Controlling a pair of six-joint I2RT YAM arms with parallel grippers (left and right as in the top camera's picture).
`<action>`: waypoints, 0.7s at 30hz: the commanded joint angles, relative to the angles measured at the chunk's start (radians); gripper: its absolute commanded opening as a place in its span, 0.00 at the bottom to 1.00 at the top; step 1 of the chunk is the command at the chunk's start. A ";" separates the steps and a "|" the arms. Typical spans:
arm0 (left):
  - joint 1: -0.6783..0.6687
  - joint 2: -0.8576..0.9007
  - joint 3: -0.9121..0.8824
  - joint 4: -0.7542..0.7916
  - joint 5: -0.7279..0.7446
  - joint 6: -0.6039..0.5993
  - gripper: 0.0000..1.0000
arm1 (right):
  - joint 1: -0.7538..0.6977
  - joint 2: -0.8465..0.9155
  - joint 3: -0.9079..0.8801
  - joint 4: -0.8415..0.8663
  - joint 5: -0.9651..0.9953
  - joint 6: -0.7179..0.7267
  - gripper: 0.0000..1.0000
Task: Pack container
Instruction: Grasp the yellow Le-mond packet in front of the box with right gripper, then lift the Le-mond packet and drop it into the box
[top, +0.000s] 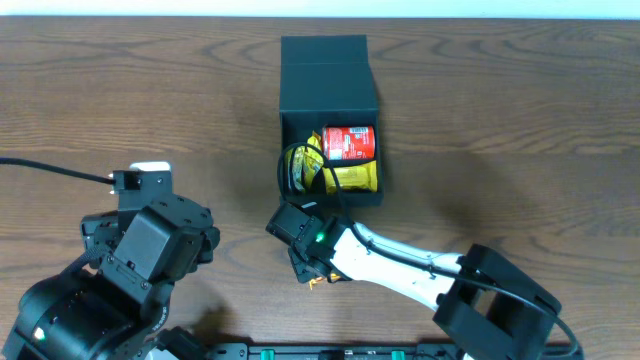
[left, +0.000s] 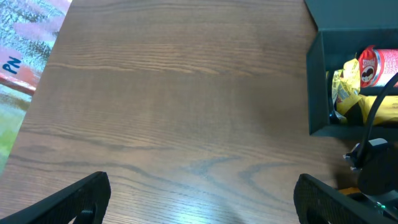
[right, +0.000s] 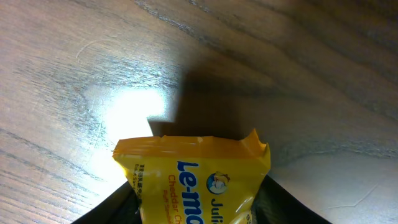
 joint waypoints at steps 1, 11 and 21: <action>0.001 0.002 -0.009 -0.005 -0.029 0.014 0.96 | -0.013 0.001 0.000 0.003 0.018 0.003 0.47; 0.001 0.002 -0.009 -0.005 -0.029 0.014 0.95 | -0.037 -0.049 0.002 0.002 0.017 0.001 0.42; 0.001 0.002 -0.009 -0.004 -0.029 0.014 0.95 | -0.038 -0.149 0.061 0.003 0.018 -0.001 0.40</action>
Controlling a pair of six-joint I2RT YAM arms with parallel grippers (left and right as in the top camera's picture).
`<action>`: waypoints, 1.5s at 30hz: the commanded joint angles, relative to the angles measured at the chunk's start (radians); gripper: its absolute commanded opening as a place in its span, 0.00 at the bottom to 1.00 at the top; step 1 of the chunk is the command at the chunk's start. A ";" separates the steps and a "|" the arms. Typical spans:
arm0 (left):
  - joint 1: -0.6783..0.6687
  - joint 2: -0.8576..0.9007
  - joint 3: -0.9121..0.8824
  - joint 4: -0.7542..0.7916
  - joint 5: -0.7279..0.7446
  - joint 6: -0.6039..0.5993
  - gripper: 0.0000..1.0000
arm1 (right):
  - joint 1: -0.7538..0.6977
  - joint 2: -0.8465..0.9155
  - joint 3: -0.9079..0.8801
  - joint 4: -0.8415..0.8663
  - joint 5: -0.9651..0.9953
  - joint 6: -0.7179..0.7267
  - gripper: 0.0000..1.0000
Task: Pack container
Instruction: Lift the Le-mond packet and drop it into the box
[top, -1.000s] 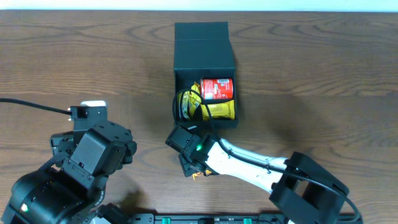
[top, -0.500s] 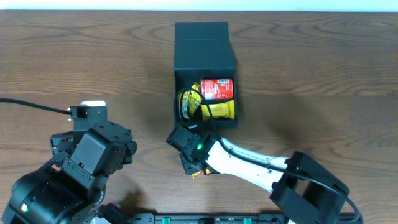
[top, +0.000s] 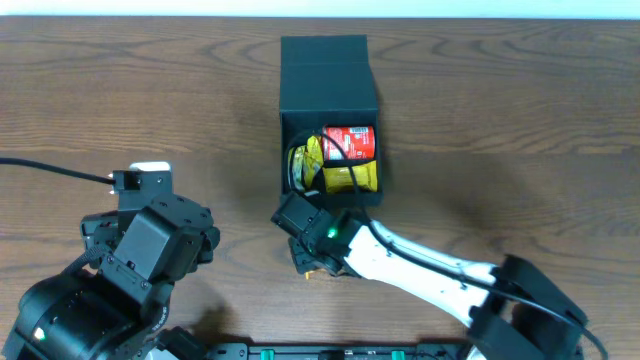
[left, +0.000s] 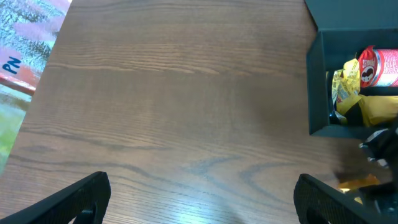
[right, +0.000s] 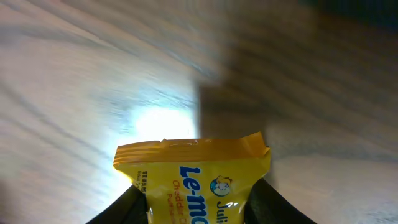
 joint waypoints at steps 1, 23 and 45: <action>0.001 0.002 -0.009 -0.004 -0.029 0.014 0.95 | -0.013 -0.055 0.047 0.005 0.017 -0.002 0.40; 0.001 0.002 -0.009 -0.004 -0.029 0.014 0.95 | -0.222 -0.094 0.131 0.166 0.051 -0.010 0.39; 0.001 0.002 -0.009 0.010 -0.029 0.014 0.95 | -0.349 -0.041 0.130 0.260 0.023 0.003 0.40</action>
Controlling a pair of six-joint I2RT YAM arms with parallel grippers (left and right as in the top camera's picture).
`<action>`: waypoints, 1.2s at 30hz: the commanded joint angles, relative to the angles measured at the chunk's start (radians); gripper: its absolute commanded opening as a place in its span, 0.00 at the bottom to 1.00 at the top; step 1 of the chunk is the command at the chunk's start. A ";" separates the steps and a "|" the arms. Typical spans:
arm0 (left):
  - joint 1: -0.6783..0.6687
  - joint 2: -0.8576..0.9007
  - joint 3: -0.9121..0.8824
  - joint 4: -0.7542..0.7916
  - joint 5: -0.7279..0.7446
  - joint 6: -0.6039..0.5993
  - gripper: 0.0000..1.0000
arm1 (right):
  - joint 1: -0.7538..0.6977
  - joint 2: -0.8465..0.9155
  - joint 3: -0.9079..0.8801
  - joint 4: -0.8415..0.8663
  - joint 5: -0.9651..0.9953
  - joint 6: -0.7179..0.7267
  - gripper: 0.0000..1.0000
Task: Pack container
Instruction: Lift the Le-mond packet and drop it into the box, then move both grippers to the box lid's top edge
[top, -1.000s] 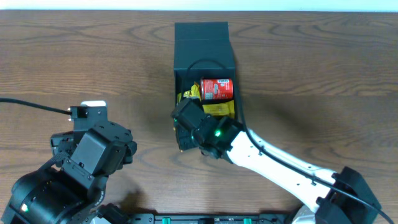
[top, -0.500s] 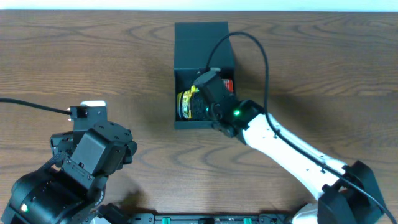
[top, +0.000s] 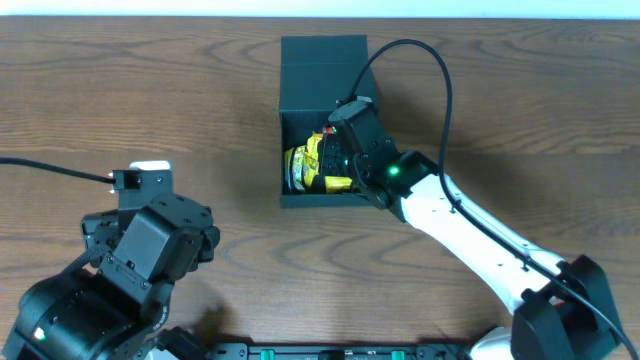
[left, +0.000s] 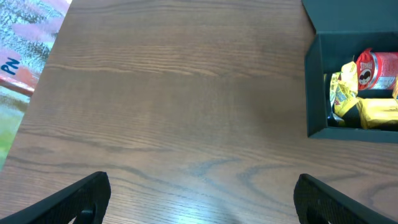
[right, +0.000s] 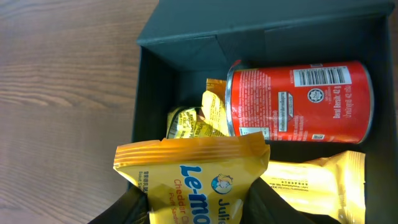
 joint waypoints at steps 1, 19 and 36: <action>0.001 0.002 -0.009 0.000 -0.029 0.014 0.95 | -0.002 0.032 0.020 0.005 -0.005 0.003 0.40; 0.001 0.002 -0.031 0.002 -0.029 0.014 0.95 | -0.029 0.039 0.031 0.062 0.007 -0.059 0.46; 0.179 0.236 -0.167 0.486 0.152 0.166 0.95 | -0.364 0.039 0.273 -0.222 0.002 -0.026 0.44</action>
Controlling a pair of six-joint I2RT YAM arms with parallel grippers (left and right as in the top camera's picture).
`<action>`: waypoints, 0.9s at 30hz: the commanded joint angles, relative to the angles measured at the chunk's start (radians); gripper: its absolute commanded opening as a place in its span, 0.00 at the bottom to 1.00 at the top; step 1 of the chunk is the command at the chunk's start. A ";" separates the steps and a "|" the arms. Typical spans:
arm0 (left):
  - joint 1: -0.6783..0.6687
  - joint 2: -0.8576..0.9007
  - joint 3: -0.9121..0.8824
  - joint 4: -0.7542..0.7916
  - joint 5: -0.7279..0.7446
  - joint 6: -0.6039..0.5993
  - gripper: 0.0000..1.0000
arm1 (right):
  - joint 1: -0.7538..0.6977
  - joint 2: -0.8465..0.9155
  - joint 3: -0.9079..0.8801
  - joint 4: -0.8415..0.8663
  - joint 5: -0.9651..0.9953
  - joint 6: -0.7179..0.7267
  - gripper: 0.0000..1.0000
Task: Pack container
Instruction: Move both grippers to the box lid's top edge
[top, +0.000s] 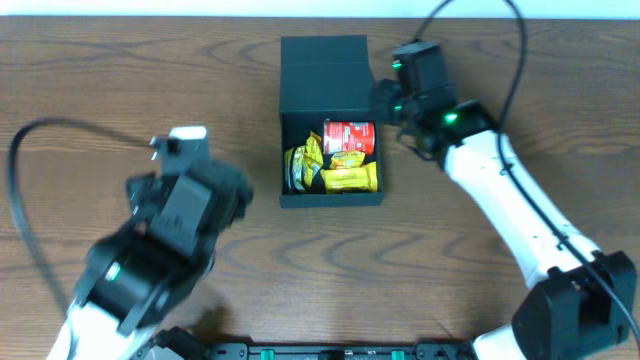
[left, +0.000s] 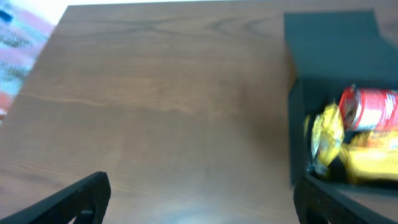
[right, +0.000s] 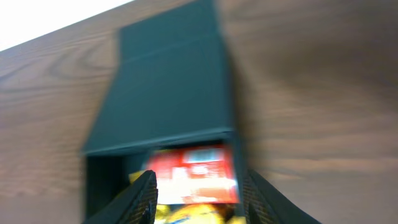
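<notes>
The black box (top: 283, 160) stands open at mid-table, its lid flap (top: 325, 72) folded back. Inside lie a red can (top: 349, 139) and yellow snack packets (top: 345, 179). My right gripper (top: 386, 100) hovers at the box's far right corner; in the right wrist view it (right: 199, 208) is open with nothing in it, and the can (right: 196, 174) shows blurred below between the fingers. My left gripper (left: 202, 211) is open wide over bare wood left of the box (left: 292, 134). The can (left: 370, 109) and packets (left: 326, 137) also show there.
The left arm's body (top: 180, 215) stands left of the box, its cable (top: 40, 135) looping toward the left edge. The right arm's cable (top: 515, 40) arcs over the back right. A blurred pink sheet (left: 15, 37) lies at the left edge of the left wrist view.
My right gripper was shut on a yellow packet over the open box; now it is open, empty, and farther back by the lid. The left arm has moved toward the box.
My right gripper held a yellow packet low over the table in front of the box, then a little nearer the box, then above its opening. Now the packet has left the gripper and yellow packets lie in the box. The left arm stayed still until now.
</notes>
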 joint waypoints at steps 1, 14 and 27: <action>0.148 0.156 0.008 0.086 0.220 0.082 0.95 | -0.072 0.000 0.060 -0.052 0.003 0.043 0.45; 0.545 0.761 0.315 0.344 1.078 -0.070 0.06 | -0.285 0.068 0.142 -0.129 -0.151 0.107 0.01; 0.534 1.048 0.413 0.542 1.142 -0.371 0.06 | -0.317 0.423 0.199 0.062 -0.542 0.212 0.01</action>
